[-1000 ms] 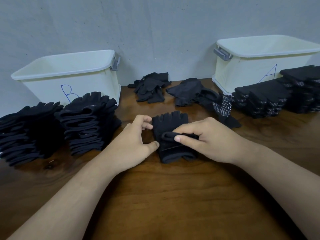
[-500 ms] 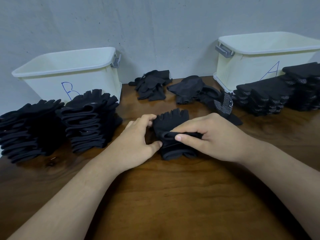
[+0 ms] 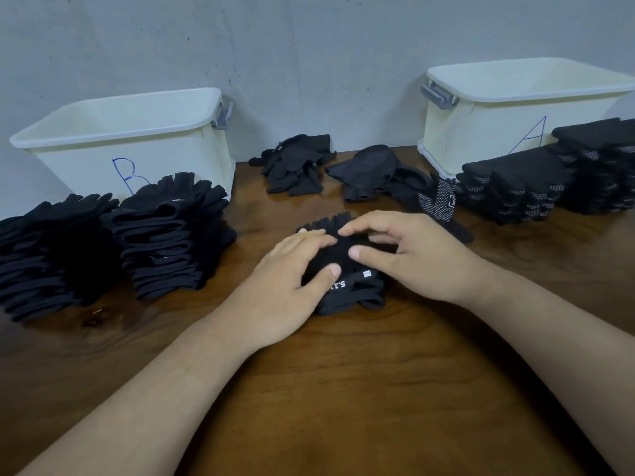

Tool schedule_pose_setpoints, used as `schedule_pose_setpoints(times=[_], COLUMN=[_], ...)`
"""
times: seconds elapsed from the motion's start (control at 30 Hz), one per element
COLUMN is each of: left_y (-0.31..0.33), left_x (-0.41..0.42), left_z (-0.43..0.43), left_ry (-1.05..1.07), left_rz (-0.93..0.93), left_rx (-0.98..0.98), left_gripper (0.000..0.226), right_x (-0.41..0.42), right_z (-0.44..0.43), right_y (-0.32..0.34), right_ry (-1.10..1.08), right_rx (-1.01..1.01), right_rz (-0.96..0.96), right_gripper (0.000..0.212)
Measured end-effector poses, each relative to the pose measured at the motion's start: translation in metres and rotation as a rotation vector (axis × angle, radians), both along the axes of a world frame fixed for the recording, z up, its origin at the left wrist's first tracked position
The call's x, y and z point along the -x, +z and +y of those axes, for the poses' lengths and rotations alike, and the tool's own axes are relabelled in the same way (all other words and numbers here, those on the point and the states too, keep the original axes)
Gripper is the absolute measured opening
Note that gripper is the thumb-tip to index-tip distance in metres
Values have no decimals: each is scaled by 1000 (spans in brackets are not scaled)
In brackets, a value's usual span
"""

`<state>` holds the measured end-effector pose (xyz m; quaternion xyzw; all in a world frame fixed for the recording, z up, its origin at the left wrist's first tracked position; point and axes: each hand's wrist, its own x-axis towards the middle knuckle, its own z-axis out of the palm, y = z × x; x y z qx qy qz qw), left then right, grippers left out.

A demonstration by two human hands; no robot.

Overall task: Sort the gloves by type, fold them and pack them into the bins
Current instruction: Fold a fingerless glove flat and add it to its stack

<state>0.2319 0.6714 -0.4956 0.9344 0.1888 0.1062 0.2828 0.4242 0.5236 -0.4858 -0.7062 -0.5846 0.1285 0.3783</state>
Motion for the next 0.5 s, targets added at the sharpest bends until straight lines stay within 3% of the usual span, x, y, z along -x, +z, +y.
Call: schedule_pose_setpoints(times=[0.3, 0.5], left_y=[1, 1], left_x=[-1, -1], left_z=[-2, 0], left_ry=[-57, -125], left_rz=[247, 432], left_rx=[-103, -223], left_gripper=[69, 73], right_x=[-16, -22], right_z=[-4, -5], right_y=[2, 3], right_ry=[214, 248], right_rx=[507, 657], right_rz=[-210, -303], right_gripper=[59, 62])
